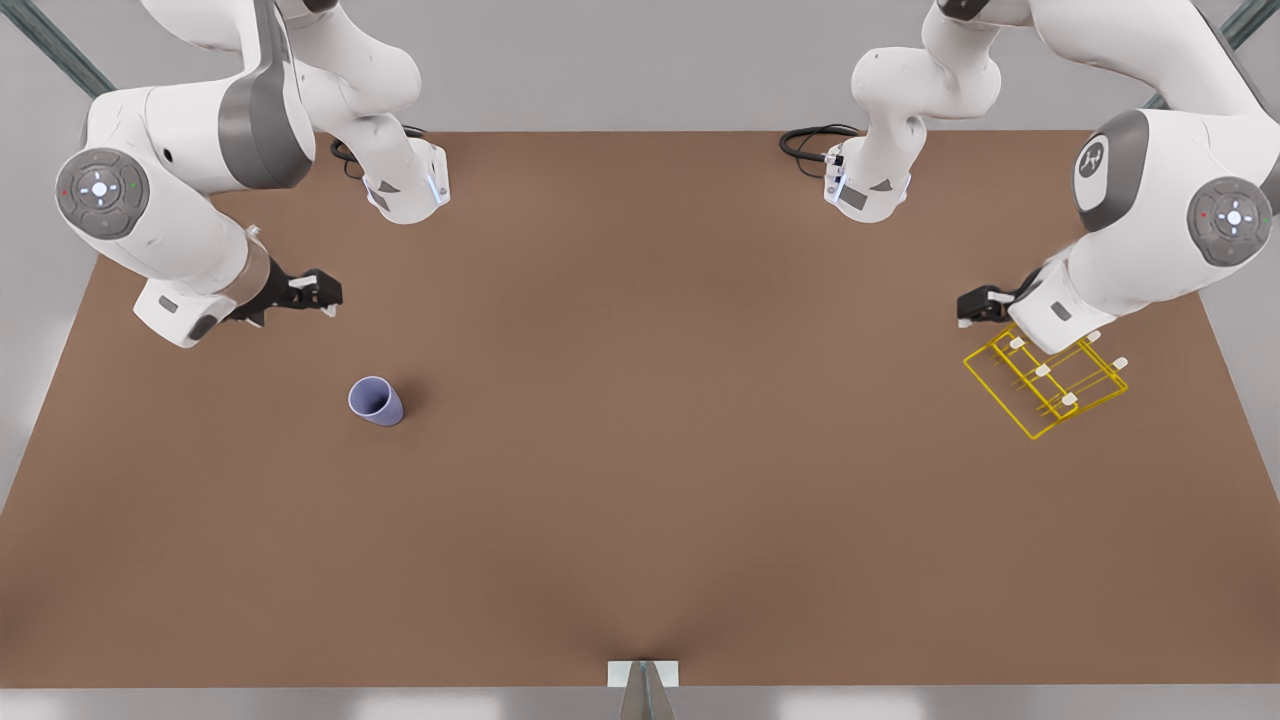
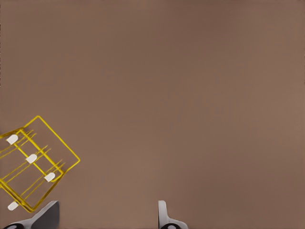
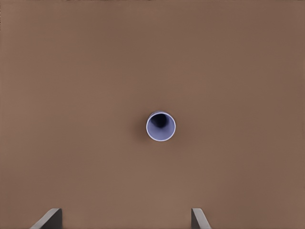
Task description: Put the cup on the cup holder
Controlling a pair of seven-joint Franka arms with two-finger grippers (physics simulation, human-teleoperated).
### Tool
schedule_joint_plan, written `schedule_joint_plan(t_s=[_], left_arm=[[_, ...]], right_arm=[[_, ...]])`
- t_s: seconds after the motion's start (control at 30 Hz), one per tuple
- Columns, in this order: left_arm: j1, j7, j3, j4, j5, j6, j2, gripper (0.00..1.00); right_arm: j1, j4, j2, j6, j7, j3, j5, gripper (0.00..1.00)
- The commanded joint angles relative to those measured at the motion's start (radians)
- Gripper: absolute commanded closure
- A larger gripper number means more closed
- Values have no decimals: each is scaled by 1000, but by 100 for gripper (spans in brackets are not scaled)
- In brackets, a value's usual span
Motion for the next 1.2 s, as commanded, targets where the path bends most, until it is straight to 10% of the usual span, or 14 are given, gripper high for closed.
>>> schedule_joint_plan(t_s=[0.0, 0.27, 0.37, 0.67, 1.17], left_arm=[[0, 29, 0, 0, 0, 64, -1, 0], [2, 31, 3, 0, 1, 64, 0, 0], [3, 31, 5, 0, 3, 58, -1, 0], [7, 36, 6, 0, 7, 60, -1, 0], [10, 32, 8, 0, 6, 55, 11, 0]], right_arm=[[0, 2, -1, 36, -3, 0, 0, 0], [126, -50, 235, 237, 139, 0, 11, 0], [80, -411, 154, 581, 56, 0, 11, 0], [61, -776, 108, 1095, -35, -26, 3, 0], [61, -893, 68, 1102, -61, -77, 13, 0]])
